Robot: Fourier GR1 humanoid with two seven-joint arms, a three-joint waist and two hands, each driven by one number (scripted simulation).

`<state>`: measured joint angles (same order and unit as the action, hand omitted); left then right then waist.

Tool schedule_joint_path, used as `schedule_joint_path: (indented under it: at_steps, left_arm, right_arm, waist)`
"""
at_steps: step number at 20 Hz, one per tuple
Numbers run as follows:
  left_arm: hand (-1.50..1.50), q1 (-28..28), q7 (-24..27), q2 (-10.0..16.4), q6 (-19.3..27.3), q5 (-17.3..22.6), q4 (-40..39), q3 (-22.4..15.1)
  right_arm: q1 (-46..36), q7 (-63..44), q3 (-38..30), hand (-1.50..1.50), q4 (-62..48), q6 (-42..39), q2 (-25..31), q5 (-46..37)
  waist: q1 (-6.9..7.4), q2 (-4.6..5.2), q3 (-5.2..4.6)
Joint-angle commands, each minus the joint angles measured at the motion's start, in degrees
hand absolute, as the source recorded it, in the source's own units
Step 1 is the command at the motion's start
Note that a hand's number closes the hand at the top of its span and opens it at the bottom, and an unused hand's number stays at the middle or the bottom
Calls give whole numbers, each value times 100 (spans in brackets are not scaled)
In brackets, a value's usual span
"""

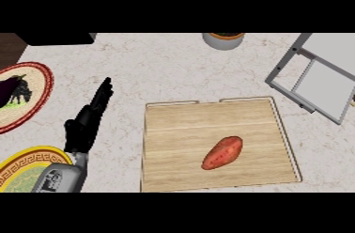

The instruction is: Pick the bell pepper from the tray and place it in the tiered shelf

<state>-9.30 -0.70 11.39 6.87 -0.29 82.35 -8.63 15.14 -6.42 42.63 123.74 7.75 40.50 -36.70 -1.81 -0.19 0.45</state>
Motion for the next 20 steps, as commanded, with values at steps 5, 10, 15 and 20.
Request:
schedule_joint_path:
  at_steps: [5,10,15,20]
  left_arm:
    - [0,127,10,35,65,11,74,91]
    - [0,-1,-136,57,63,83,146,184]
    - [0,59,-8,31,36,19,59,113]
    - [0,157,95,27,-19,-5,-14,80]
  right_arm:
    - [582,1190,-1769,150,1032,208,1134,1954]
    - [630,1685,-3283,150,832,232,1379,3092]
    - [360,2057,-4890,150,81,-101,1457,4628]
    - [202,2757,-6570,150,-1251,-1216,2022,5857]
  waist:
    - [-206,-8,5]
    - [-274,-23,4]
    - [-151,9,-15]
    - [-125,-12,-32]
